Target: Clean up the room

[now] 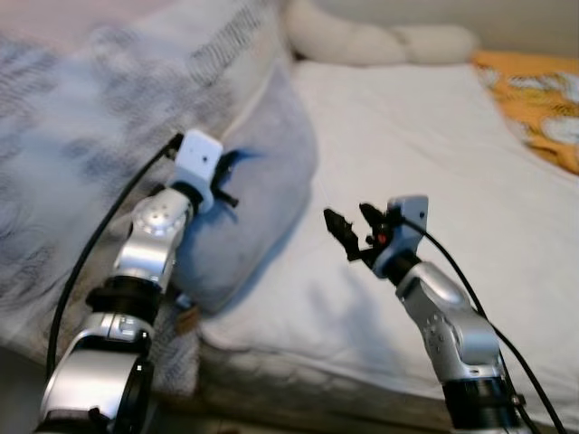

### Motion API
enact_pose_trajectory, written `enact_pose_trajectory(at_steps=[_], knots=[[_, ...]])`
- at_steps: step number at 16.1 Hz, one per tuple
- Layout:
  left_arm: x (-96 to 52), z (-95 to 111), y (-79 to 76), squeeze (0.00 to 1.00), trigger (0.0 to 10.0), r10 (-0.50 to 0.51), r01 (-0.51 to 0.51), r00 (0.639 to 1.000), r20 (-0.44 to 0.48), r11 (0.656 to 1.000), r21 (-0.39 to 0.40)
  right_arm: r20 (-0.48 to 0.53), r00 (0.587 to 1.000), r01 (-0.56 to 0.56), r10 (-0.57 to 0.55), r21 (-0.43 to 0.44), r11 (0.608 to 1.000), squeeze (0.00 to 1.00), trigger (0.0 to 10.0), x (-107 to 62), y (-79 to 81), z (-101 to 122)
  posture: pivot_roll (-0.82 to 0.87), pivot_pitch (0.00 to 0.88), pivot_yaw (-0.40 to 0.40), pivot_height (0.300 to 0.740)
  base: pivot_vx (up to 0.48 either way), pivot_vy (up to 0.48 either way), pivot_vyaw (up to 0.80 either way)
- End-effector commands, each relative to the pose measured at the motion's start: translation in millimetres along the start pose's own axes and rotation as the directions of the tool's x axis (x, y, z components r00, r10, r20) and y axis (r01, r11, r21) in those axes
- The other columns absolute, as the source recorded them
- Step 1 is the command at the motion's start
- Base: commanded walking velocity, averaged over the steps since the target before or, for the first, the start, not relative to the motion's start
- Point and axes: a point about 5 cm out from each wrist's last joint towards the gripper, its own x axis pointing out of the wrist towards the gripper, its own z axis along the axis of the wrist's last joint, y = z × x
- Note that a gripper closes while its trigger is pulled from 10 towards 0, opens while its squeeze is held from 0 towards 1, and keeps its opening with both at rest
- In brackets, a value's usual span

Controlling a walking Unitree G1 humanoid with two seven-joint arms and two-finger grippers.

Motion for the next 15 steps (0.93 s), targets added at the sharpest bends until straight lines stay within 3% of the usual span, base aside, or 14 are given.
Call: enact_pose_trajectory(at_steps=[1, 8, 10, 15], knots=[[2.6, 15.9, 2.8, 0.00, 10.0, 0.015, -0.016, 0.998, 0.061, 1.000, 0.005, 0.009, 1.000, 0.000, 0.000, -0.020, 1.000, 0.00, 10.0, -0.1, 0.4, 3.3, -0.06, 0.000, 0.027, 0.740, 0.281, 0.000, 0.00], [-1.7, 15.8, 6.8, 0.00, 10.0, 0.020, -0.021, 0.999, 0.040, 1.000, 0.021, -0.014, 1.000, -0.017, 0.016, -0.040, 0.999, 0.00, 10.0, 0.3, 3.2, -1.3, -0.05, 0.000, 0.028, 0.740, 0.275, 0.000, 0.00], [-0.7, 15.5, 4.9, 0.00, 10.0, 0.010, -0.011, 0.999, 0.035, 1.000, 0.024, -0.043, 0.999, -0.011, 0.012, 0.015, 1.000, 0.00, 10.0, 0.4, 3.1, -5.1, -0.06, 0.000, 0.032, 0.740, 0.262, 0.000, -0.70], [1.0, 16.9, 5.4, 0.00, 10.0, 0.011, -0.012, 1.000, 0.025, 0.999, 0.043, -0.036, 0.999, -0.013, 0.011, -0.039, 0.999, 0.00, 10.0, 1.2, 3.4, -4.4, -0.06, 0.000, 0.037, 0.740, 0.102, 0.000, -0.16]])
